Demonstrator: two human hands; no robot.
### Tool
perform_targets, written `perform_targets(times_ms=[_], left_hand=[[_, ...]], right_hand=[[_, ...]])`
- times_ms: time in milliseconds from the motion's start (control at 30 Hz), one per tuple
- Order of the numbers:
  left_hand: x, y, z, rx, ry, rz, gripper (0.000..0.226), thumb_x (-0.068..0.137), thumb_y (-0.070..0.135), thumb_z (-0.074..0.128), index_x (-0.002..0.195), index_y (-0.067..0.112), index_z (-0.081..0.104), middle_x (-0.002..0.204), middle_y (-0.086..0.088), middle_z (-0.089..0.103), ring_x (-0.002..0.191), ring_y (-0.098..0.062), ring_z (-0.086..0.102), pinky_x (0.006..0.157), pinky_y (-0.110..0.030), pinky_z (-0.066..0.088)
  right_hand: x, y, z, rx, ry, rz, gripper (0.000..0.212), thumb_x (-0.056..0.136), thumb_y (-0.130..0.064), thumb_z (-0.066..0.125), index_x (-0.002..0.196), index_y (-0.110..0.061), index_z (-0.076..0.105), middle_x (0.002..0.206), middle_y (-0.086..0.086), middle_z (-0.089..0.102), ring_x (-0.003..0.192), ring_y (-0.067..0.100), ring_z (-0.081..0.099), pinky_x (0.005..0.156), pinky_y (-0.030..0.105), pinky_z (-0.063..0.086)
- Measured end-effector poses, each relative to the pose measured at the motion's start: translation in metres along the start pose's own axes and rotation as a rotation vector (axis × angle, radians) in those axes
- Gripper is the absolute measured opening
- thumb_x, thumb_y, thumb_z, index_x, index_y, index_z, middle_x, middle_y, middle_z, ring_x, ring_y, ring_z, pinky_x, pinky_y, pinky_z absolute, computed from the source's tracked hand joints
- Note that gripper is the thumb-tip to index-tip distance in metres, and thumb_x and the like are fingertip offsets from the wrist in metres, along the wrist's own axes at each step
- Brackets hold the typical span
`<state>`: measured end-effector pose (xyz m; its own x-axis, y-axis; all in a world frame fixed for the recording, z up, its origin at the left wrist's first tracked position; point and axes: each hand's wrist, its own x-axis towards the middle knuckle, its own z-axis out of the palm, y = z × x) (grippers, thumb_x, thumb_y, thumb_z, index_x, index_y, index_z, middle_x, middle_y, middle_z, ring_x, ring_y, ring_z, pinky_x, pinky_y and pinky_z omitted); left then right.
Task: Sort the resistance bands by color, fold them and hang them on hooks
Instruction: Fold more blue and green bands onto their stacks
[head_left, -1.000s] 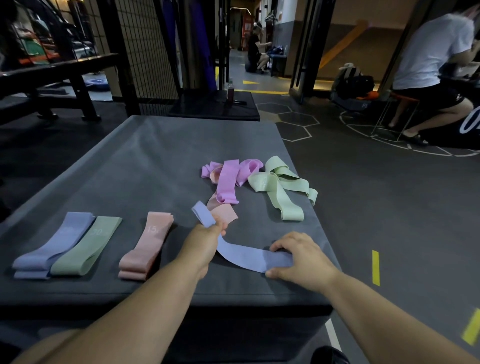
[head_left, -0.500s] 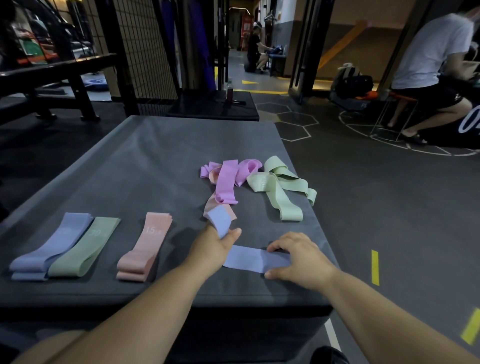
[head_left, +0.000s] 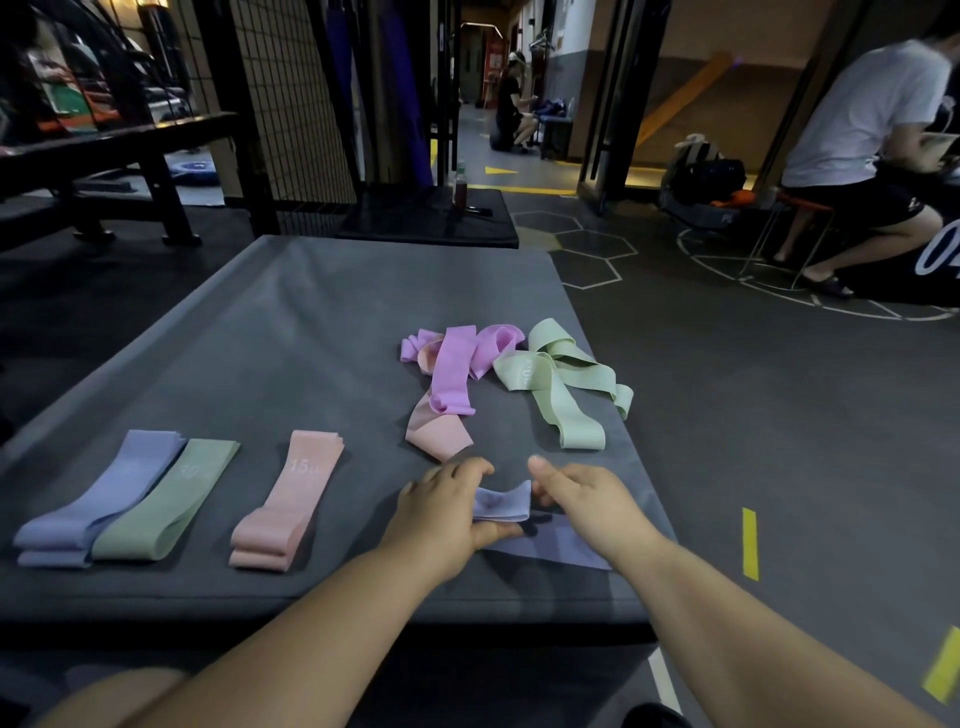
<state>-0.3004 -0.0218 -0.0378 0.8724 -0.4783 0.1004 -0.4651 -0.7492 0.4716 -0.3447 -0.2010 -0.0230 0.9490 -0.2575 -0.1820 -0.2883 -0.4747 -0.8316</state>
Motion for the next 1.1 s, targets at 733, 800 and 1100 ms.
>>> perform_targets(times_ms=[733,800,1100], left_hand=[[0.001,-0.014,-0.003,-0.111,-0.09,0.091,0.072,0.08,0.044,0.074,0.14,0.03,0.038,0.135,0.012,0.045,0.128,-0.008,0.034,0.103,-0.021,0.031],[0.001,-0.014,-0.004,-0.125,-0.1,0.088,0.074,0.078,0.043,0.076,0.141,0.03,0.038,0.131,0.013,0.046,0.127,-0.007,0.035,0.104,-0.021,0.032],[0.002,-0.021,-0.005,-0.148,-0.185,0.089,0.077,0.075,0.041,0.079,0.14,0.036,0.038,0.12,0.019,0.042,0.125,-0.003,0.041,0.108,-0.023,0.033]], right_hand=[[-0.007,0.018,-0.036,-0.247,0.163,0.011,0.014,0.088,-0.033,0.064,0.076,-0.027,0.065,0.071,-0.01,0.065,0.069,0.006,0.058,0.06,0.023,0.041],[-0.008,0.02,-0.044,-0.274,0.154,0.034,0.014,0.087,-0.033,0.066,0.075,-0.025,0.066,0.074,-0.009,0.067,0.072,0.008,0.06,0.06,0.024,0.042],[-0.011,0.033,-0.062,-0.33,0.116,0.112,0.012,0.082,-0.031,0.069,0.072,-0.024,0.065,0.071,-0.007,0.063,0.067,0.012,0.055,0.062,0.028,0.045]])
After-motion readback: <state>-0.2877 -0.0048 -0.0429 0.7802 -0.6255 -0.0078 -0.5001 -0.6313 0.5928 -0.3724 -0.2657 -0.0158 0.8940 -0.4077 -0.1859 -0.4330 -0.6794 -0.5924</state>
